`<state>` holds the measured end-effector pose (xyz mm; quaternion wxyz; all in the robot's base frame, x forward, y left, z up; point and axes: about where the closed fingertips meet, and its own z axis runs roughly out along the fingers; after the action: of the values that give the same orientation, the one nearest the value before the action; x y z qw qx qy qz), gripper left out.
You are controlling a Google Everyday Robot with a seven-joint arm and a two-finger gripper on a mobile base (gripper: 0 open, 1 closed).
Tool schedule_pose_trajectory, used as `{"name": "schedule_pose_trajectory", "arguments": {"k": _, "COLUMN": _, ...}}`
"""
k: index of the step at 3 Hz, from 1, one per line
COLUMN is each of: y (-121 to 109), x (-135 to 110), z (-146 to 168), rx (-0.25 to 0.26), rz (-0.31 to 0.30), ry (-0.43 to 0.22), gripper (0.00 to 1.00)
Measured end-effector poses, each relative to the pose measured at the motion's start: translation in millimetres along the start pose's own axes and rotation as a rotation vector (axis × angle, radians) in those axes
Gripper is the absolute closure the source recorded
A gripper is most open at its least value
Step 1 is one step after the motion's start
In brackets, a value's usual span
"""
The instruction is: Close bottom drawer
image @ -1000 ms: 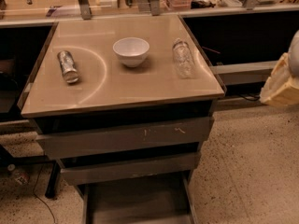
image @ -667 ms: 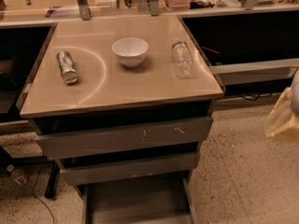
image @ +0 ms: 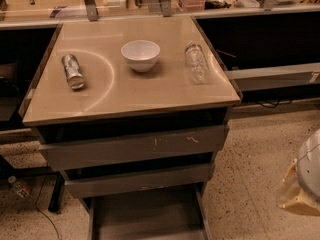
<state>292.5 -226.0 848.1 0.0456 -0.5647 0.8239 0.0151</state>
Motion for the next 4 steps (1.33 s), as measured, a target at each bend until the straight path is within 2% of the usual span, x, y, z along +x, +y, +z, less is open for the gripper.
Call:
{"name": "schedule_pose_trajectory", "arguments": {"k": 1, "y": 0.0, "x": 0.0, "z": 0.0, "rx": 0.000, "rz": 0.000, "ry": 0.000, "gripper": 1.00}}
{"name": "schedule_pose_trajectory", "arguments": {"k": 2, "y": 7.8, "x": -0.7, "z": 19.7, "rx": -0.054, "rz": -0.007, "ry": -0.005, "gripper": 1.00}}
{"name": "schedule_pose_trajectory", "arguments": {"k": 3, "y": 19.4, "x": -1.9, "z": 81.9, "rx": -0.153, "rz": 0.035, "ry": -0.009, "gripper": 1.00}}
{"name": "schedule_pose_trajectory", "arguments": {"k": 4, "y": 28.8, "x": 2.6, "z": 185.9, "rx": -0.250, "rz": 0.096, "ry": 0.013, "gripper": 1.00}}
